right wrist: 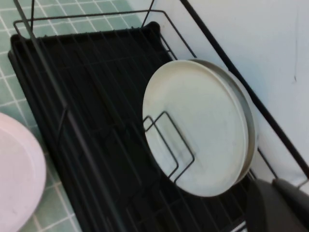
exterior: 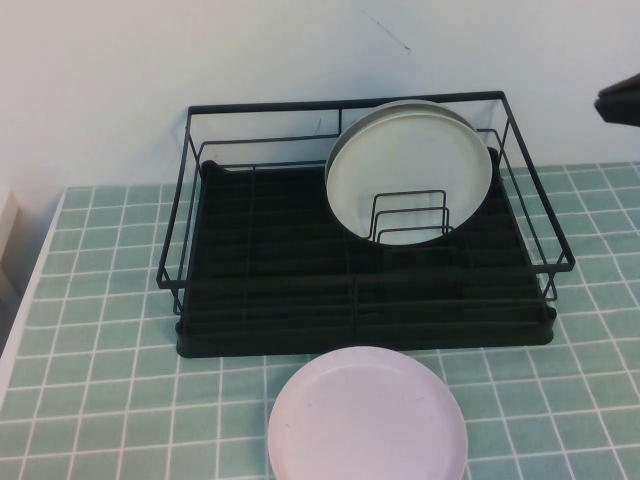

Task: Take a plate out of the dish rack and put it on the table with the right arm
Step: Grasp the plate from the shelf

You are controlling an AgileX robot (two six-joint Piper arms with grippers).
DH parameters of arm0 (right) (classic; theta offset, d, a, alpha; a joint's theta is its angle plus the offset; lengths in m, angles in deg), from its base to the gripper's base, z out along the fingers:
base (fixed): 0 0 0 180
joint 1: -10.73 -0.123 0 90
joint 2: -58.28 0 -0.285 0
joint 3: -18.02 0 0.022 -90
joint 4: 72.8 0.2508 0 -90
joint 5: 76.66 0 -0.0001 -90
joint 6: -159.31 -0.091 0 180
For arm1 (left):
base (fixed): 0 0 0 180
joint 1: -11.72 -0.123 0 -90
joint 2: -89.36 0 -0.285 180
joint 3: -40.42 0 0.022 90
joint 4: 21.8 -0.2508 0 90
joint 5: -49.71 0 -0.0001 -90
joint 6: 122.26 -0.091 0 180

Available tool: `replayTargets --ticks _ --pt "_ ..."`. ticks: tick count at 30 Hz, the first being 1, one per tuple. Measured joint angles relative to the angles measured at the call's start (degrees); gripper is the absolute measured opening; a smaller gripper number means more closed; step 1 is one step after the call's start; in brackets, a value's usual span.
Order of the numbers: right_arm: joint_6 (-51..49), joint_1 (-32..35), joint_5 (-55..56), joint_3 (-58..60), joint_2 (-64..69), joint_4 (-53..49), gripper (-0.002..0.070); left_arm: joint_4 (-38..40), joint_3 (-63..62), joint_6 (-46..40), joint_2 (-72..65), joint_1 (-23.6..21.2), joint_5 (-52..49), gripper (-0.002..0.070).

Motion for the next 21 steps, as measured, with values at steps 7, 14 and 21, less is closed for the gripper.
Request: replayTargets --ticks 7,14,21 --pt "2.16 -3.51 0.2 -10.37 11.58 -2.13 -0.0001 0.0 0.0 0.0 0.0 0.0 0.0 -0.0004" --pt "6.12 -6.2 1.2 -17.61 20.24 -2.6 0.0146 0.0 0.0 0.0 0.0 0.0 0.0 -0.0004" --pt "9.49 -11.91 7.14 -20.05 25.81 -8.6 0.0408 0.0 0.0 0.0 0.0 0.0 0.0 -0.0004"
